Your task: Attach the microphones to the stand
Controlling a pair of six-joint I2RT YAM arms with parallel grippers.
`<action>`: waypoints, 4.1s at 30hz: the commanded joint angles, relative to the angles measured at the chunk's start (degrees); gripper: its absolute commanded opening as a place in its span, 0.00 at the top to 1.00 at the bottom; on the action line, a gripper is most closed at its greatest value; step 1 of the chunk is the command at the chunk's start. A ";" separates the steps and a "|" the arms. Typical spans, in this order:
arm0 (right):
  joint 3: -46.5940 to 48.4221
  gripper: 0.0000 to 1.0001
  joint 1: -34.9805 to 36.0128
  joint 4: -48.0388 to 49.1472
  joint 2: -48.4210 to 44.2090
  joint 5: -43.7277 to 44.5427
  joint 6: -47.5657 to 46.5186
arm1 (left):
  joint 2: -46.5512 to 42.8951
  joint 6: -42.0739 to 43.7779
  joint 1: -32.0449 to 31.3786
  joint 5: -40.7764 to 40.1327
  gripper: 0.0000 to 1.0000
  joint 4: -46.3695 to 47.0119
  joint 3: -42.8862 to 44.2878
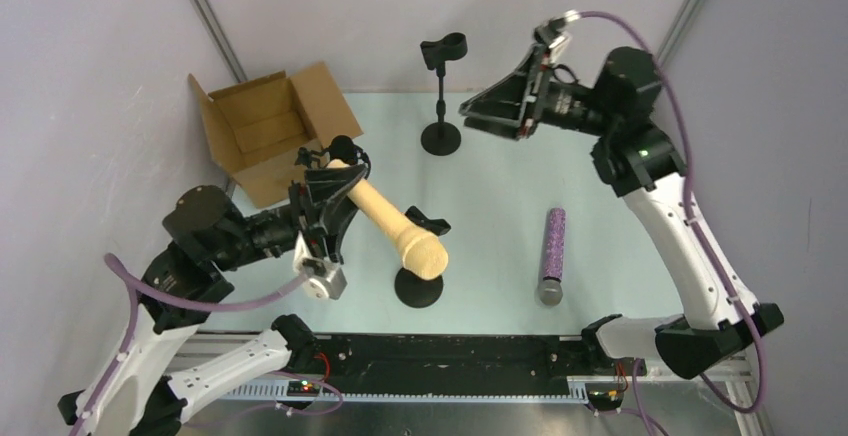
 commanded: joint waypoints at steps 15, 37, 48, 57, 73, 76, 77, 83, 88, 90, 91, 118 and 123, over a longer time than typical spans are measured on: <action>-7.49 0.01 8.64 11.74 -13.63 10.51 -35.23 | 9.74 -66.07 -0.12 -10.26 1.00 14.99 15.64; 6.30 0.04 20.97 31.24 -0.53 6.93 -45.02 | 12.07 -80.62 -0.08 7.68 1.00 17.40 12.12; 12.62 0.18 21.05 30.95 5.65 -1.78 -37.42 | 13.00 -79.21 -0.09 7.29 1.00 17.47 12.19; 14.05 0.45 20.57 31.77 8.17 -2.68 -32.09 | 13.73 -76.48 -0.07 4.81 1.00 17.47 12.55; -6.10 0.85 10.62 32.84 -7.78 2.36 -32.02 | 5.26 -69.33 -0.01 2.91 0.01 14.14 0.79; -11.90 0.90 8.58 30.74 -14.20 5.52 -33.24 | 3.15 -67.45 -0.01 3.67 0.00 13.01 -5.38; -13.47 0.93 8.60 27.57 -15.25 7.48 -35.23 | 2.36 -66.31 -0.02 3.88 0.00 12.92 -6.46; -20.36 0.97 9.62 19.90 -23.56 17.09 -40.21 | 2.74 -59.76 0.26 4.91 0.00 12.24 -12.12; -24.33 0.97 9.73 19.50 -28.13 19.04 -39.67 | 7.52 -56.57 1.29 9.44 0.00 7.45 -10.89; -25.10 0.97 9.68 19.74 -29.01 19.63 -39.32 | 8.78 -54.75 1.90 10.08 0.00 6.26 -10.80; -25.48 0.97 9.67 20.02 -29.57 19.75 -39.18 | 9.07 -54.32 2.09 10.32 0.00 6.08 -11.08; -32.81 0.97 11.32 30.74 -27.70 24.45 -36.22 | 14.61 -49.00 6.90 19.68 0.19 -2.10 -6.13; -33.23 0.98 12.79 31.00 -27.59 25.91 -37.17 | 14.36 -48.57 7.48 19.46 0.29 -2.21 -5.41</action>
